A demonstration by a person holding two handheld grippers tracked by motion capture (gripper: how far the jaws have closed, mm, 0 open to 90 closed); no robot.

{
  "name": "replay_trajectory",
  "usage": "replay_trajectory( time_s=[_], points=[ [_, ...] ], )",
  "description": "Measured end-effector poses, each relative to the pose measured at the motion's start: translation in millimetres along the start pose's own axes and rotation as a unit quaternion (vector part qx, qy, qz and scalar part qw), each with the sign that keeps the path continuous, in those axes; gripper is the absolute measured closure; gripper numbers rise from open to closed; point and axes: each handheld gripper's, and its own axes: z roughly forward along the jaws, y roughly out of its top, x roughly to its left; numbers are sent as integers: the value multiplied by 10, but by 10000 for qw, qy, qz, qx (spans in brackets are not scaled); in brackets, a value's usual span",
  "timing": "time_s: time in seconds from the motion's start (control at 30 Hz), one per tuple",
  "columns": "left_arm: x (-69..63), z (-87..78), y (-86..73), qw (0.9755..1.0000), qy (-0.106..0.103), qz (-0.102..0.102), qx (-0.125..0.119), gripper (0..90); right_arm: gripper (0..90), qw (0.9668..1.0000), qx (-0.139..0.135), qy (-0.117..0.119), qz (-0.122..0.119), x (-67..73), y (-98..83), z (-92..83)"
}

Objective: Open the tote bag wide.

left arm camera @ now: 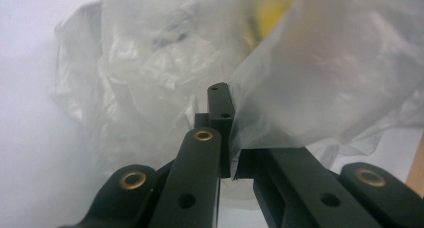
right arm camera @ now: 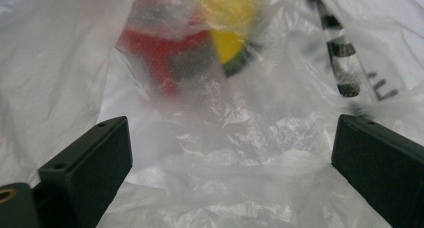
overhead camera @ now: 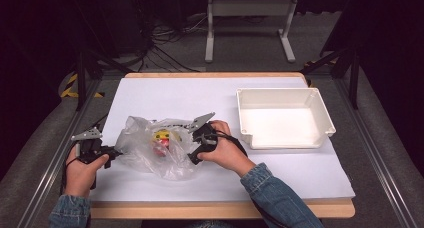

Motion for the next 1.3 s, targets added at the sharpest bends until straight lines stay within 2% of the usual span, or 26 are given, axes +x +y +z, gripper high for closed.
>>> replay_trajectory(
  time_s=[0.03, 0.1, 0.3, 0.57, 0.73, 0.8, 0.87, 0.9, 0.93, 0.97, 1.0, 1.13, 1.2, 1.23, 1.3],
  points=[
    [26, 9, -28, 9999, -15, -105, 45, 900, 30, 10000, 47, 8, 26, -12, -24, 26],
    [70, 1, -64, 9998, -11, -169, 116, 900, 33, 9997, 234, 73, 93, -51, -100, 96],
    [185, 11, -178, 9975, -72, -516, 485, 900, 40, 9992, 359, 86, 159, -109, -196, 121],
    [208, -30, -214, 9969, -193, -582, 493, 900, 47, 9979, 586, -171, 194, -132, -245, 25],
    [201, -32, -218, 9967, -244, -600, 482, 887, 30, 9942, 865, -510, 374, -172, -263, -62],
    [208, -41, -214, 9973, -226, -578, 400, 817, 42, 9954, 731, -430, 439, -178, -271, -103],
    [200, -63, -208, 9974, -352, -565, 293, 763, 45, 9969, 539, -372, 428, -169, -270, -166],
    [195, -77, -199, 9978, -356, -506, 234, 682, 50, 9975, 414, -361, 434, -156, -263, -213],
    [195, -77, -199, 9978, -356, -506, 234, 570, 50, 9975, 414, -361, 434, -156, -263, -213],
    [177, -98, -186, 9980, -361, -487, 165, 570, 52, 9980, 300, -360, 423, -145, -255, -257],
    [155, -132, -169, 9985, -349, -406, 106, 470, 53, 9982, 180, -380, 422, -129, -240, -313],
    [80, -274, -102, 9994, -332, -82, -90, 233, 60, 9983, -208, -430, 340, -66, -177, -500],
    [27, -372, -62, 9993, -305, 61, -227, 187, 65, 9975, -446, -468, 272, -23, -137, -616],
    [27, -372, -62, 9993, -305, 61, -227, 166, 65, 9975, -446, -468, 272, -23, -137, -616],
    [-41, -474, -14, 9986, -308, 206, -371, 149, 65, 9966, -599, -508, 233, 9, -111, -704]
  ],
)
